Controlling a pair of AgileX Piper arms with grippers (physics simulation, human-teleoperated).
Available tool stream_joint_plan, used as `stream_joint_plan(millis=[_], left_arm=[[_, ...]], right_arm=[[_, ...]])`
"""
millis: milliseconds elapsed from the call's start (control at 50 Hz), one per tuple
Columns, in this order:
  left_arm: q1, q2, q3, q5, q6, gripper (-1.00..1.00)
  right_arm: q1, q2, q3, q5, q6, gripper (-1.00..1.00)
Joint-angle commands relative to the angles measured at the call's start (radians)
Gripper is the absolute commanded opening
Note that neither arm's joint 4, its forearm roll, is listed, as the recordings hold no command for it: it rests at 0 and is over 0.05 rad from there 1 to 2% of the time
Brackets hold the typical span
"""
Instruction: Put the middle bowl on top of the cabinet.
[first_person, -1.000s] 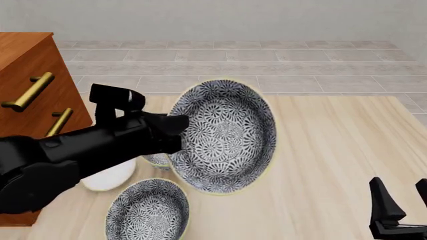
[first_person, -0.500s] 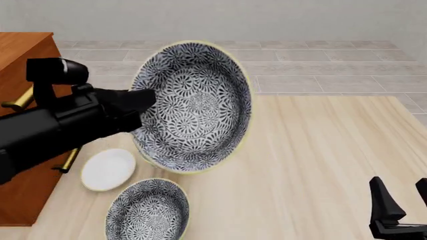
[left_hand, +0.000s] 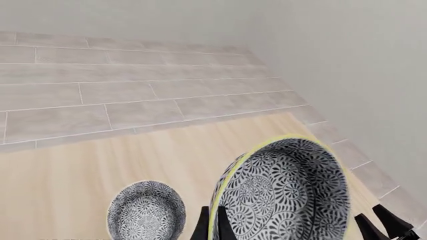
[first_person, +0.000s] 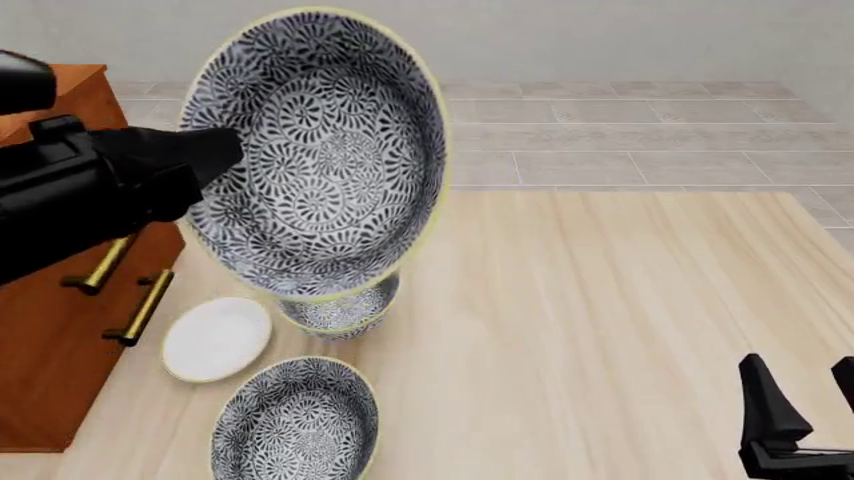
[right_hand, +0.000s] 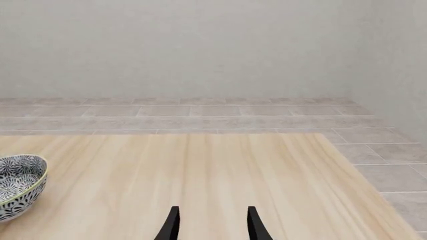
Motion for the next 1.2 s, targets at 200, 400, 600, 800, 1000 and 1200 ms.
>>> stream_joint_plan(millis=[200, 400, 600, 800, 1000, 1200], left_arm=[[0.131, -0.026, -0.094, 0.091, -0.052, -1.0], [0.226, -0.022, -0.138, 0.122, -0.091, -1.0], [0.293, -0.021, -0.181, 0.153, -0.122, -1.0], [0.373, -0.028, -0.214, 0.185, -0.153, -1.0], [0.45, -0.019, -0.241, 0.204, -0.179, -1.0], [0.522, -0.008, -0.277, 0.235, -0.194, -1.0]], right_arm=[[0.002, -0.018, 0.0, 0.014, 0.002, 1.0], [0.001, 0.004, 0.0, -0.007, 0.003, 1.0], [-0.001, 0.008, 0.0, -0.01, 0.002, 1.0], [-0.001, -0.017, 0.0, 0.014, 0.001, 1.0], [0.0, -0.018, 0.0, 0.013, 0.002, 1.0], [0.001, 0.001, 0.0, -0.002, 0.001, 1.0]])
